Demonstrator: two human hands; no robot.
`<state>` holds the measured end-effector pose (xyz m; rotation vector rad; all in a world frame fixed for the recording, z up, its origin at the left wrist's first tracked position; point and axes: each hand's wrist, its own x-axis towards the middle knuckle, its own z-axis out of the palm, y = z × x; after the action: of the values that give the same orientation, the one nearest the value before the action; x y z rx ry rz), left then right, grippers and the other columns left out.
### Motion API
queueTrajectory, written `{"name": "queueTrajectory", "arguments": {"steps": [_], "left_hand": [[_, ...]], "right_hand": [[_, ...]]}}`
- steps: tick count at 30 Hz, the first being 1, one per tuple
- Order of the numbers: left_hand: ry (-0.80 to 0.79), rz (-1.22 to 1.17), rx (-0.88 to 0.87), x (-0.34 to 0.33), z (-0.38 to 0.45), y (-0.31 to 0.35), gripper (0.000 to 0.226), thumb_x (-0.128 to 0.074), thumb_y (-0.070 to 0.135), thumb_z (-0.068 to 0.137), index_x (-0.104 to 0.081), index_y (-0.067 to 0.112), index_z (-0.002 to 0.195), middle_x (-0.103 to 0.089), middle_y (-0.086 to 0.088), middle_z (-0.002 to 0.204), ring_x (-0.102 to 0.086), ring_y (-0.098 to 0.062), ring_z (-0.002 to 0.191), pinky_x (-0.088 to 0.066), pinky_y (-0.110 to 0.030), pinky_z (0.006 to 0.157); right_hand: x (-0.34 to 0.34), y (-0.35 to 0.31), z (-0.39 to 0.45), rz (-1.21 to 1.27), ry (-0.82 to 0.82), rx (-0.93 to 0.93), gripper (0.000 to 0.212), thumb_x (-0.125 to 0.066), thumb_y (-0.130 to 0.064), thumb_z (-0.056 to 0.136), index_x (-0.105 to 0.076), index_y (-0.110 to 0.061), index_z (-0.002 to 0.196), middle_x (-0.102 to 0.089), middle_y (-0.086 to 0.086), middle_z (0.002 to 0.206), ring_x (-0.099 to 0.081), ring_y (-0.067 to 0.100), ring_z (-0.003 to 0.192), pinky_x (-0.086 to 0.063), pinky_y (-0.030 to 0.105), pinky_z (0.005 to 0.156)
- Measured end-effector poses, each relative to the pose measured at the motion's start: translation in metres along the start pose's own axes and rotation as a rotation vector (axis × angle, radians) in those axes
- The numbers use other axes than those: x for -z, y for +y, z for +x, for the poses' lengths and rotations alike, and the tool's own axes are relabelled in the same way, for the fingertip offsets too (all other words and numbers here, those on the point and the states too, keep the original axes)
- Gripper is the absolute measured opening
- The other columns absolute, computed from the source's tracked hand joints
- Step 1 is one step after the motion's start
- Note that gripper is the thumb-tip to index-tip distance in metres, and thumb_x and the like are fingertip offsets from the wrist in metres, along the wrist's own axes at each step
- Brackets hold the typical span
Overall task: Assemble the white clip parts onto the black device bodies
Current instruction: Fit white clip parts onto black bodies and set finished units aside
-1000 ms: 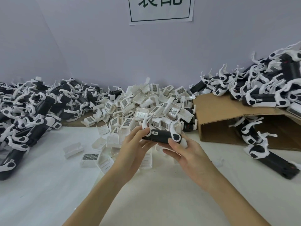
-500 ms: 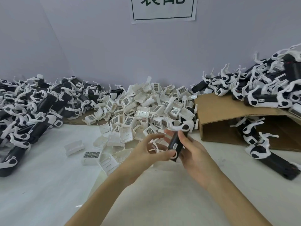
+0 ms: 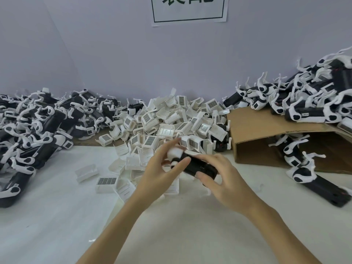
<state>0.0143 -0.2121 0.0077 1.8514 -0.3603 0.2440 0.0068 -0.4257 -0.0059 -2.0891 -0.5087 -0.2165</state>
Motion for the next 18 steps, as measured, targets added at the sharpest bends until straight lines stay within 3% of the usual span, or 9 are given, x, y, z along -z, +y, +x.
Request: {"name": "queueTrajectory", "arguments": {"steps": [3,6,8,13,18], "left_hand": [[-0.11,0.016,-0.003,0.011,0.003,-0.004,0.04,-0.082,0.033,0.092,-0.072,0.036,0.131,-0.073,0.011,0.123,-0.066,-0.009,0.121,-0.051,-0.035,0.108],[-0.173,-0.027,-0.025,0.018,0.003,-0.007,0.059,-0.09,0.026,0.084,-0.068,0.033,0.137,-0.072,0.006,0.128,-0.064,-0.014,0.126,-0.049,-0.023,0.106],[-0.167,-0.06,-0.056,0.022,0.004,-0.008,0.07,-0.095,0.023,0.077,-0.066,0.031,0.14,-0.072,0.003,0.13,-0.065,-0.015,0.128,-0.049,-0.022,0.107],[-0.033,0.03,-0.248,0.026,0.006,-0.009,0.084,-0.099,0.024,0.067,-0.062,0.025,0.143,-0.071,0.009,0.132,-0.063,-0.017,0.131,-0.047,-0.019,0.106],[0.01,0.203,-0.313,0.025,0.005,-0.008,0.08,-0.095,0.03,0.07,-0.062,0.026,0.143,-0.07,0.016,0.129,-0.064,-0.008,0.125,-0.053,-0.02,0.101]], "right_hand": [[-0.001,-0.004,0.0,0.027,0.032,0.055,0.038,-0.069,-0.031,0.095,-0.064,-0.046,0.129,-0.061,-0.016,0.118,-0.055,0.007,0.124,-0.045,0.028,0.104],[-0.001,-0.007,0.0,0.081,0.112,0.079,0.042,-0.075,-0.018,0.093,-0.066,-0.039,0.128,-0.063,-0.015,0.118,-0.059,0.012,0.123,-0.05,0.038,0.105],[0.0,-0.007,0.001,0.094,0.167,0.107,0.044,-0.077,-0.016,0.09,-0.066,-0.034,0.129,-0.061,-0.015,0.12,-0.059,0.014,0.124,-0.051,0.039,0.105],[0.004,-0.004,0.004,-0.008,0.179,0.188,0.061,-0.085,-0.034,0.083,-0.061,-0.023,0.138,-0.059,-0.011,0.134,-0.055,0.008,0.131,-0.042,0.018,0.109],[0.001,0.002,0.003,-0.233,0.212,0.239,0.072,-0.09,-0.027,0.081,-0.057,-0.016,0.144,-0.055,-0.005,0.141,-0.046,0.004,0.134,-0.028,0.005,0.11]]}}
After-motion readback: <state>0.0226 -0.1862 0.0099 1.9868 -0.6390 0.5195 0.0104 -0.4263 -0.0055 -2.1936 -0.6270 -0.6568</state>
